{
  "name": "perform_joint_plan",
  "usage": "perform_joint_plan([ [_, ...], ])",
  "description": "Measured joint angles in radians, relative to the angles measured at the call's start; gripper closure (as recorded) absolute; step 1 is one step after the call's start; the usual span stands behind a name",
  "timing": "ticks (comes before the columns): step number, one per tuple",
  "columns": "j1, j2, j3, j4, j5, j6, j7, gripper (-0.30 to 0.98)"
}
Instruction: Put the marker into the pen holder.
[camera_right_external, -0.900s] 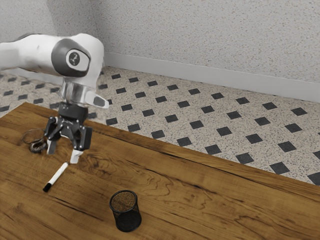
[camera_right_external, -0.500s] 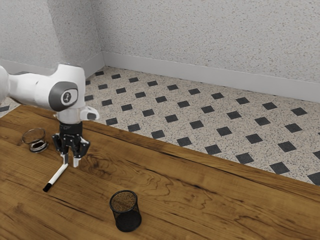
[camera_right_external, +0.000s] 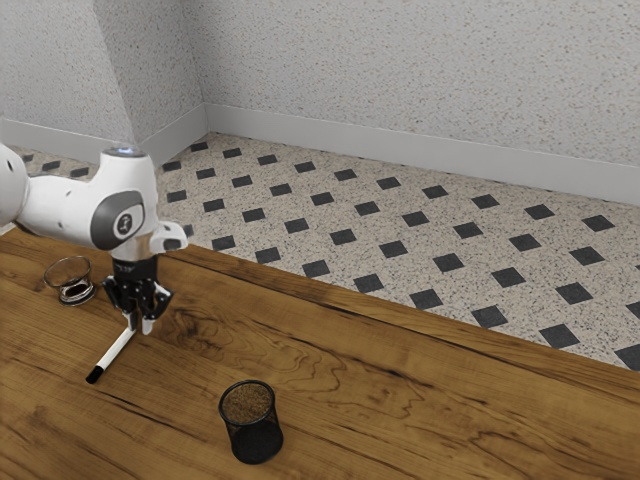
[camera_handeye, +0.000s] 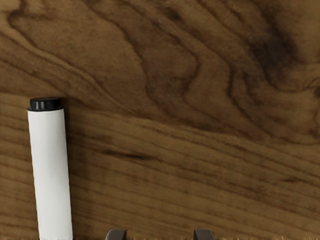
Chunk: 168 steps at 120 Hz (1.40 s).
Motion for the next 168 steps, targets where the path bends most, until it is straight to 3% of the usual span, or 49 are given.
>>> perform_joint_plan([
  [50, 0.014, 0.054, 0.055, -0.018, 0.004, 0.068, 0.032, 0.55],
  [168, 0.041, 0.179, 0.059, 0.079, -0.014, 0.134, 0.094, 0.55],
])
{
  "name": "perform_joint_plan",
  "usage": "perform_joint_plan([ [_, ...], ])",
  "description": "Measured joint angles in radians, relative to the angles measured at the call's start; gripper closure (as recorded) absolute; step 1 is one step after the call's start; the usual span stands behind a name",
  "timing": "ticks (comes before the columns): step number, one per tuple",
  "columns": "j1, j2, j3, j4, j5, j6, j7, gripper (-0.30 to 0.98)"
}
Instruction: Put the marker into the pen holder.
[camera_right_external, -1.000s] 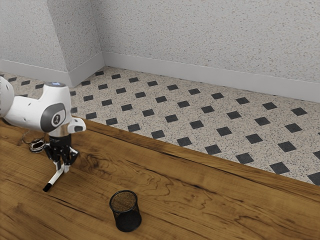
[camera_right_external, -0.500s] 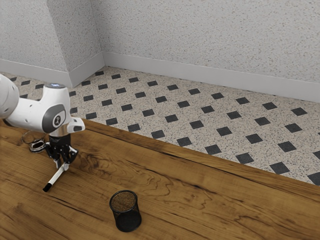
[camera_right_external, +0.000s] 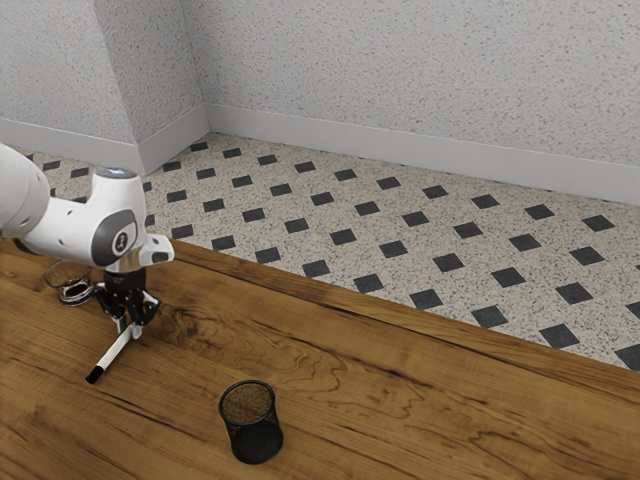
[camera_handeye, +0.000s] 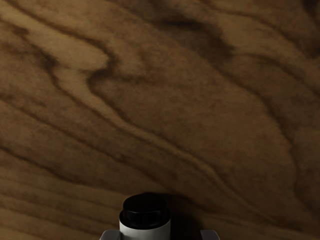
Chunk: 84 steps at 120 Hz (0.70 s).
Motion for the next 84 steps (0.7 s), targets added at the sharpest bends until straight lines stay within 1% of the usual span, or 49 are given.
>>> perform_joint_plan([
  [20, 0.002, 0.004, 0.000, -0.001, -0.007, 0.002, 0.008, 0.57],
  [39, 0.003, 0.004, 0.000, 0.000, -0.007, 0.004, 0.012, 0.70],
  [58, 0.002, -0.001, -0.002, 0.004, 0.009, 0.006, 0.006, 0.76],
  [73, -0.002, -0.047, -0.064, 0.066, 0.045, -0.015, -0.002, 0.78],
  [84, -0.003, -0.100, -0.105, 0.081, 0.067, -0.037, -0.008, 0.79],
])
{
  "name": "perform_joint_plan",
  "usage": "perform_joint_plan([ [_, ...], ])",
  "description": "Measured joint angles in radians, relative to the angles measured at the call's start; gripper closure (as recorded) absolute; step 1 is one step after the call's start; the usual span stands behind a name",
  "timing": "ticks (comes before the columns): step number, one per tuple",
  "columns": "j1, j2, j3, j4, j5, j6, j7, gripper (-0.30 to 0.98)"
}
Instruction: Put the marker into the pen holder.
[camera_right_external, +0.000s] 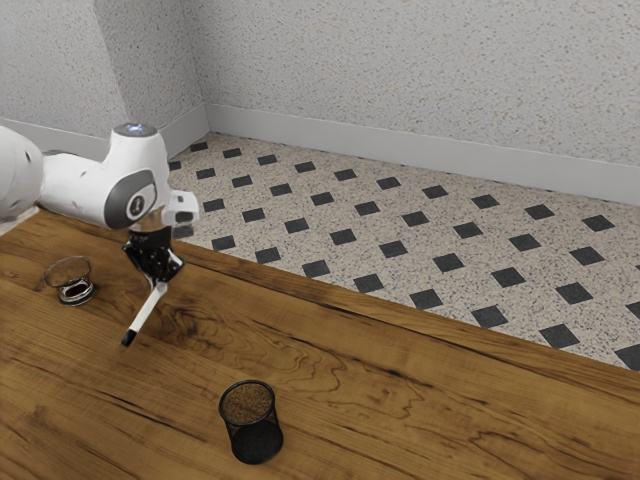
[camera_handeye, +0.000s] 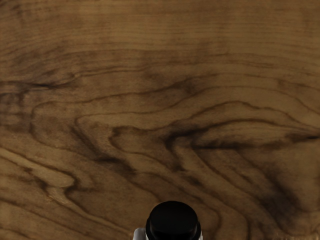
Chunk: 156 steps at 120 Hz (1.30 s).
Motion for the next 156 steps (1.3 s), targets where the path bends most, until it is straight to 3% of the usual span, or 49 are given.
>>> perform_joint_plan([
  [12, 0.001, -0.069, -0.076, 0.000, 0.010, -0.022, -0.006, 0.79],
  [34, -0.011, -0.195, -0.329, -0.003, 0.013, -0.060, -0.038, 0.79],
  [46, -0.054, -0.236, -0.395, -0.019, 0.006, -0.072, -0.062, 0.79],
  [66, -0.137, -0.328, -0.427, -0.181, -0.054, -0.067, -0.099, 0.79],
  [88, 0.011, -0.359, -0.429, -0.241, -0.089, -0.042, -0.136, 0.78],
  [117, -0.004, -0.470, -0.472, -0.308, -0.120, -0.040, -0.173, 0.78],
  [156, -0.004, -0.491, -0.542, -0.355, -0.173, -0.023, -0.209, 0.78],
])
